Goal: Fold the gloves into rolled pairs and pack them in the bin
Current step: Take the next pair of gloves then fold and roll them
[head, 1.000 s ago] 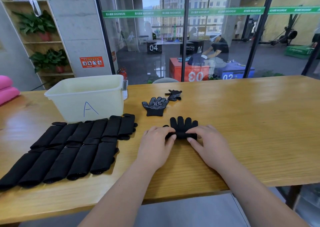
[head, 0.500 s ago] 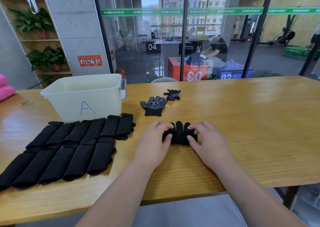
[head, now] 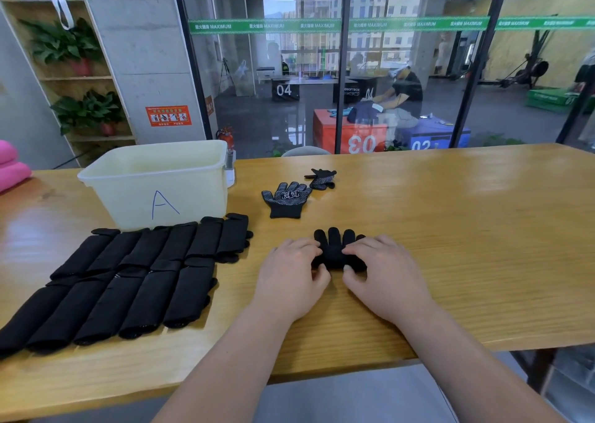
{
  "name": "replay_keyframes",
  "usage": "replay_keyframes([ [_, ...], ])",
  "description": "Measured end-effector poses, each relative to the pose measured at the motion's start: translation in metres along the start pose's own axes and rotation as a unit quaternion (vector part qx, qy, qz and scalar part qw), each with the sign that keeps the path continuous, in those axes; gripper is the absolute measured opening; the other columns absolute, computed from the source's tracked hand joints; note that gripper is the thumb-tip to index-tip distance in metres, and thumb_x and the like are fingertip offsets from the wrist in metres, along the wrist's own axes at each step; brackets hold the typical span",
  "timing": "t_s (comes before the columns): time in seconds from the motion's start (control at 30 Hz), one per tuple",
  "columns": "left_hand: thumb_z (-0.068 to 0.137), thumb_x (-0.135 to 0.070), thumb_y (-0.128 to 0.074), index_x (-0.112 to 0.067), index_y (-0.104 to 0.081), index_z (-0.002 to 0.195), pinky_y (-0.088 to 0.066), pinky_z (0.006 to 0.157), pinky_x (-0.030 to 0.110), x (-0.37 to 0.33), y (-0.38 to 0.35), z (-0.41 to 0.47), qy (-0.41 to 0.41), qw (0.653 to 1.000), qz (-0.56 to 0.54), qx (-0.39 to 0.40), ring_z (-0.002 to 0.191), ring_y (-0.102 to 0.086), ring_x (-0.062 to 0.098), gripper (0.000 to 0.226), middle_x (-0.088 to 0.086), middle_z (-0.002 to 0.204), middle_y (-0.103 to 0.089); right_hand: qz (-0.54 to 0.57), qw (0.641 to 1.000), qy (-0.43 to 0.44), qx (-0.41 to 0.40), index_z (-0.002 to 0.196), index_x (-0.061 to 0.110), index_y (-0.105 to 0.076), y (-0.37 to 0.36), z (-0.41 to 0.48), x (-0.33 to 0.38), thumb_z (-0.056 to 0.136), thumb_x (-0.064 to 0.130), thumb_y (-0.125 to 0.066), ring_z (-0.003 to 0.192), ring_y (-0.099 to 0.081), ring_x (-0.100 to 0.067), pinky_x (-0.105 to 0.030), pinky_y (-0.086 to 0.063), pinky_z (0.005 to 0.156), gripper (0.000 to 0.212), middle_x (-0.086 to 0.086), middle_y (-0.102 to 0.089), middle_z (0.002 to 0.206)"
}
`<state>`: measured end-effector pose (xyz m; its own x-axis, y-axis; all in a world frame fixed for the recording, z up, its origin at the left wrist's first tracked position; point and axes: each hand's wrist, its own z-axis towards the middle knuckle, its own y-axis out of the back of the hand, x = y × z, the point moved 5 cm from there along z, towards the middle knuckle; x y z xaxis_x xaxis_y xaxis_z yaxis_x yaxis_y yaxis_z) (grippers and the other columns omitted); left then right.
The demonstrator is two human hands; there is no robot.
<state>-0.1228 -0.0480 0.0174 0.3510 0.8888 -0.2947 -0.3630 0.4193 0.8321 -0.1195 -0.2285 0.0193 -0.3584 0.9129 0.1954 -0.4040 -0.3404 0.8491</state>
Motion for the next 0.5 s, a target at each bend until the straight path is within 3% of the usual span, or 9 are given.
replay_keyframes([
  [0.13,0.097,-0.046,-0.06,-0.03,-0.064,0.135,-0.044,0.106,0.032,0.001,-0.001,0.0,-0.001,1.0,0.002,0.013,0.129,-0.05,0.008,0.042,-0.018,0.138,-0.061,0.044,0.998,-0.023,0.025,0.126,0.037,-0.07,0.002,0.001,-0.007,0.087,0.035,-0.068,0.113,-0.053,-0.011,-0.034,-0.052,0.09,0.04,0.023,-0.068,0.116],
  [0.23,0.098,-0.045,-0.062,-0.035,-0.059,0.138,-0.043,0.107,0.034,0.006,-0.002,0.001,0.006,0.999,-0.026,0.022,0.129,-0.047,0.007,0.041,-0.02,0.136,-0.061,0.102,0.994,-0.043,0.026,0.136,0.038,-0.065,0.003,0.0,-0.012,0.093,0.025,-0.069,0.117,-0.054,-0.006,-0.028,-0.05,0.096,0.045,0.029,-0.059,0.112],
  [0.4,0.102,-0.045,-0.061,-0.043,-0.057,0.137,-0.052,0.097,0.036,0.015,0.001,0.0,0.068,0.991,-0.113,0.024,0.107,-0.056,0.008,0.035,-0.021,0.111,-0.055,0.207,0.973,-0.09,0.038,0.142,0.046,-0.058,-0.001,0.001,-0.023,0.099,0.031,-0.066,0.113,-0.052,0.004,-0.025,-0.046,0.095,0.046,0.021,-0.066,0.12],
  [0.5,0.102,-0.054,-0.058,-0.05,-0.056,0.133,-0.053,0.092,0.033,0.022,0.001,-0.002,0.099,0.981,-0.167,0.023,0.101,-0.057,0.003,0.032,-0.017,0.112,-0.061,0.287,0.949,-0.129,0.03,0.133,0.05,-0.062,0.0,0.001,-0.029,0.098,0.035,-0.068,0.112,-0.061,-0.001,-0.028,-0.047,0.094,0.039,0.014,-0.071,0.116],
])
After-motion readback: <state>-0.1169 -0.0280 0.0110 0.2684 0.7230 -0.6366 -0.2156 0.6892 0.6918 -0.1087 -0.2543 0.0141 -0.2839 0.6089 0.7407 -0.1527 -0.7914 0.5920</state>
